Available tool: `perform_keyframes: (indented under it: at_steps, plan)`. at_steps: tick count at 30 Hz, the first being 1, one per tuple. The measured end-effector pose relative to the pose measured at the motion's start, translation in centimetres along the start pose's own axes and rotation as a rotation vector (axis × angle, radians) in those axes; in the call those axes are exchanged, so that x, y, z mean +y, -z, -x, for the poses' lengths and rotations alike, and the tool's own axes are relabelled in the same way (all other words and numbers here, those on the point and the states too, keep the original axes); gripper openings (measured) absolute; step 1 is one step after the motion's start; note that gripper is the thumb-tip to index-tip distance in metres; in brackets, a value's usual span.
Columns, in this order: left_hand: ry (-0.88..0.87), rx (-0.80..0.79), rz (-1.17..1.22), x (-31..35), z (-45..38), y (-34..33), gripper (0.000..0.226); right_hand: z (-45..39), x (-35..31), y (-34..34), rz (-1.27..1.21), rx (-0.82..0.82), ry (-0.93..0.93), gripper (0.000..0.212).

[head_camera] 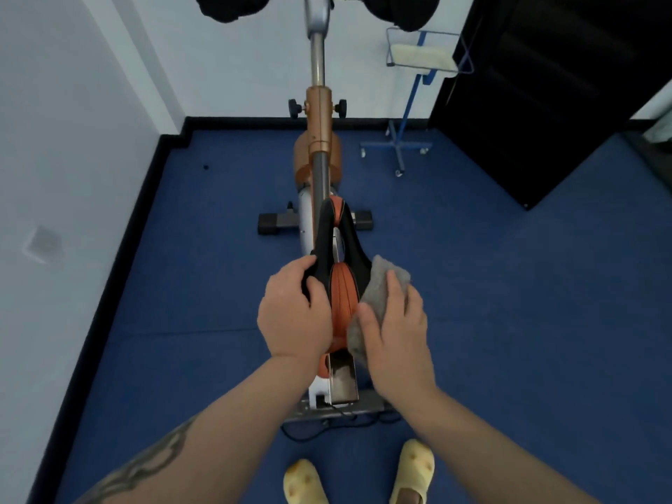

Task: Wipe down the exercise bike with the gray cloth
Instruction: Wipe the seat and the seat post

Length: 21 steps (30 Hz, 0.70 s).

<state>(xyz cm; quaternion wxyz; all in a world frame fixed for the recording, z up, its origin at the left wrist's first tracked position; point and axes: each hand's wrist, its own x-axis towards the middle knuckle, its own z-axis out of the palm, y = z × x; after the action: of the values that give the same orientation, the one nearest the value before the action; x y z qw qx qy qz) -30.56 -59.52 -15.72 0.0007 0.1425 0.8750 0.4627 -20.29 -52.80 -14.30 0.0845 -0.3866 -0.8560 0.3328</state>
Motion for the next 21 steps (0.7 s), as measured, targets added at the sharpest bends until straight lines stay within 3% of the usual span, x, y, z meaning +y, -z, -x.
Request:
perform_keyframes:
  at_steps: [2,5,8,10,16,21]
  plan:
    - [-0.004,-0.005,0.0,0.1,0.0,0.0,0.032,-3.9,-0.1,0.9,0.024,-0.086,-0.103,0.054]
    - [-0.006,-0.024,0.017,0.1,0.0,0.2,0.032,-6.3,-0.7,1.5,0.075,-0.159,-0.197,0.05]
    - [-0.033,-0.028,0.018,0.0,0.1,0.4,0.031,-1.6,-1.2,-0.5,0.296,0.017,-0.028,0.062]
    - [-0.05,-0.013,0.021,0.0,-0.1,0.3,0.031,-0.4,-1.2,-0.9,0.367,0.033,0.034,0.067]
    - [-0.037,-0.01,0.024,0.0,-0.1,0.3,0.034,-9.2,-2.3,0.7,0.266,-0.23,-0.139,0.05]
    - [-0.062,0.017,0.005,-0.1,-0.1,0.3,0.034,-3.1,-0.3,0.9,0.297,-0.124,0.153,0.068]
